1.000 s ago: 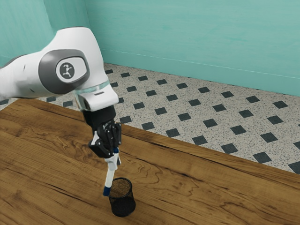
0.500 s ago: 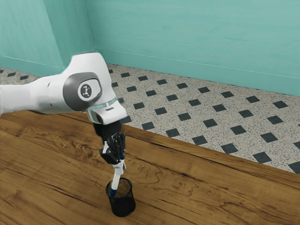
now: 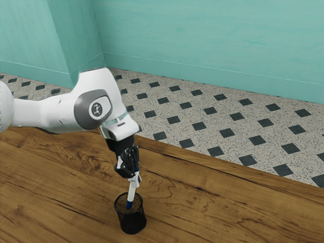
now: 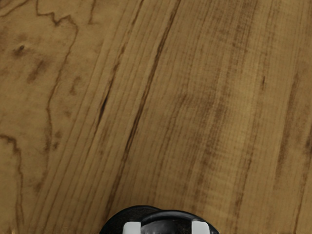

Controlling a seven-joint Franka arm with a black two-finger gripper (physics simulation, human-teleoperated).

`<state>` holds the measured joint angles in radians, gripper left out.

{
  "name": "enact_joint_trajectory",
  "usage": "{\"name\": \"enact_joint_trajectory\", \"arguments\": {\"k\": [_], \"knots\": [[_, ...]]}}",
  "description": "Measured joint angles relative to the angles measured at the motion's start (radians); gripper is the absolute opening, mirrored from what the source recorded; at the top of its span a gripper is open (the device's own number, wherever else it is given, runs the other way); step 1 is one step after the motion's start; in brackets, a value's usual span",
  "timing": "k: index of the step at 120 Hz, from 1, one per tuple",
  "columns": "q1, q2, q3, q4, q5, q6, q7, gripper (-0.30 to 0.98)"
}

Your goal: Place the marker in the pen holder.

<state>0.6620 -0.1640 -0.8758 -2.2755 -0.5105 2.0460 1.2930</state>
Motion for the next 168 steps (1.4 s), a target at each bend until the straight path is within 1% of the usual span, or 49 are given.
{"name": "enact_joint_trajectory", "arguments": {"k": [18, 40, 43, 52, 64, 73, 84, 92, 102, 110, 123, 131, 142, 168], "knots": [[-0.009, 0.04, -0.001, -0.026, 0.011, 0.035, 0.001, -0.06], [-0.014, 0.091, -0.001, -0.037, 0.046, 0.081, 0.001, -0.06], [-0.013, 0.096, -0.002, -0.04, 0.048, 0.084, 0.002, -0.02], [-0.017, 0.101, -0.003, -0.045, 0.049, 0.087, 0.004, 0.15], [-0.029, 0.084, -0.003, -0.048, 0.05, 0.089, 0.007, 0.35], [-0.033, 0.047, -0.003, -0.046, 0.05, 0.09, 0.008, 0.45], [-0.036, -0.005, -0.002, -0.019, 0.054, 0.082, 0.009, 0.53], [-0.032, -0.027, -0.001, 0.074, 0.107, 0.051, 0.007, 0.57], [-0.025, -0.029, 0.005, 0.23, 0.191, -0.02, 0.003, 0.61], [-0.021, -0.012, 0.011, 0.359, 0.253, -0.088, 0.001, 0.63], [-0.01, 0.031, 0.013, 0.499, 0.329, -0.179, -0.001, 0.65], [-0.007, 0.04, 0.013, 0.539, 0.362, -0.22, -0.003, 0.66], [-0.007, 0.041, 0.013, 0.555, 0.392, -0.268, -0.011, 0.67], [0.001, 0.042, 0.012, 0.557, 0.416, -0.361, -0.127, 0.68]]}}
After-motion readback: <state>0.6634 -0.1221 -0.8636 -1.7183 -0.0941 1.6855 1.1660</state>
